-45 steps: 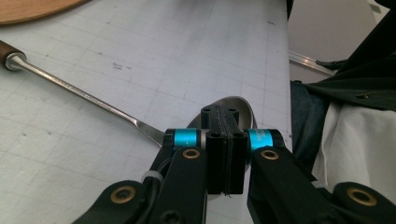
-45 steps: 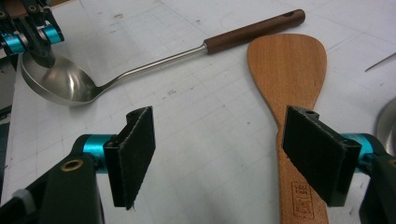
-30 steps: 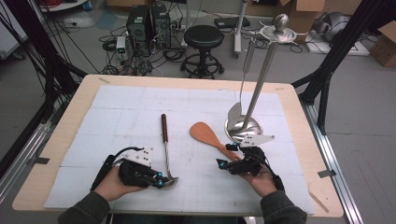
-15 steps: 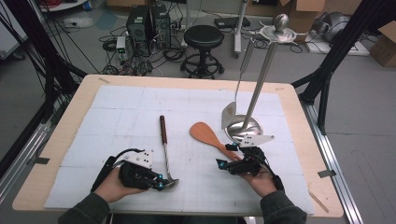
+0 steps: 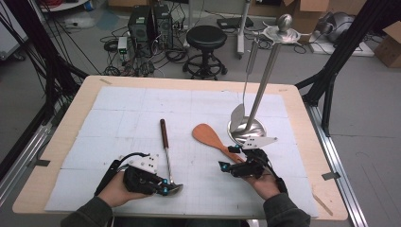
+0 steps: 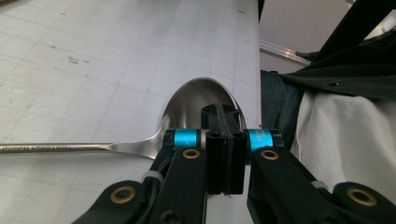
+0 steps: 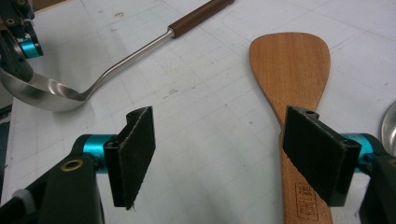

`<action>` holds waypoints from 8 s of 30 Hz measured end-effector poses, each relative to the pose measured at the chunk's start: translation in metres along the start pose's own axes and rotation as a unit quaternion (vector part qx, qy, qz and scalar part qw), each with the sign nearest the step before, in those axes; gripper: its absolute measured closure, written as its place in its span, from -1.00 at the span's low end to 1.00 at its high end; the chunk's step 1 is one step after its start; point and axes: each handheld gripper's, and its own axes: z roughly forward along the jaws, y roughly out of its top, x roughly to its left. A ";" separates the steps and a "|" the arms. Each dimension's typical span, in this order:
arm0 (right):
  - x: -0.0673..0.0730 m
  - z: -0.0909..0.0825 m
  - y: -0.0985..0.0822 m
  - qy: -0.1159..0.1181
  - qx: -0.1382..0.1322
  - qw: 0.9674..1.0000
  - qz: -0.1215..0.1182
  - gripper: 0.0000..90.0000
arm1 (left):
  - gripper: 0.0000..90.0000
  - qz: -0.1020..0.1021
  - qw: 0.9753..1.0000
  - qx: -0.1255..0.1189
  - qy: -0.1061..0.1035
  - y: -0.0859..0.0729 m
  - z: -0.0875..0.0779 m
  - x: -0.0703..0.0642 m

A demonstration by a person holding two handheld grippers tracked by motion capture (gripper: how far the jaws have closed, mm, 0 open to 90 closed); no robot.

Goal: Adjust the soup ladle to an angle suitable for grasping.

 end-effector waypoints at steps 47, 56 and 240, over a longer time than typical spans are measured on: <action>0.007 0.010 0.004 0.003 0.004 1.000 -0.005 -0.40 | 0.97 -0.006 0.992 -0.004 0.126 -0.011 -0.007 0.026; 0.007 0.010 0.004 0.003 0.002 1.000 -0.007 -0.40 | 0.99 -0.009 0.993 0.016 0.121 -0.014 0.003 0.033; 0.009 0.030 0.023 0.026 0.015 1.000 0.003 -0.24 | 0.98 0.053 0.997 0.030 0.049 0.035 0.088 0.006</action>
